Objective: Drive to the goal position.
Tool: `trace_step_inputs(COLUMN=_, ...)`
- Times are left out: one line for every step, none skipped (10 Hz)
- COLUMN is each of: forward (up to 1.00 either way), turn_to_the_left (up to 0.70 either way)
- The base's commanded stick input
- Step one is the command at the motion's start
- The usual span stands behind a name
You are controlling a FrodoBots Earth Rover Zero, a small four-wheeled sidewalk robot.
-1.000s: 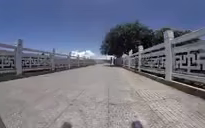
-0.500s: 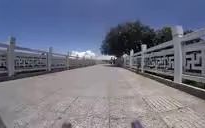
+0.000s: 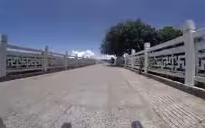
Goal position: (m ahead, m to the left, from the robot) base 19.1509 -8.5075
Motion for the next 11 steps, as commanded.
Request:
trace_step_inputs(forward=0.70, turn_to_the_left=0.00)
trace_step_inputs(forward=0.70, turn_to_the_left=0.00)
trace_step_inputs(forward=0.70, turn_to_the_left=0.00)
trace_step_inputs(forward=0.70, turn_to_the_left=0.00)
trace_step_inputs(forward=0.70, turn_to_the_left=0.00)
trace_step_inputs(forward=0.70, turn_to_the_left=0.00)
trace_step_inputs(forward=0.70, turn_to_the_left=0.00)
trace_step_inputs(forward=0.70, turn_to_the_left=0.00)
trace_step_inputs(forward=0.70, turn_to_the_left=0.00)
trace_step_inputs(forward=0.70, turn_to_the_left=0.00)
trace_step_inputs(forward=0.70, turn_to_the_left=0.00)
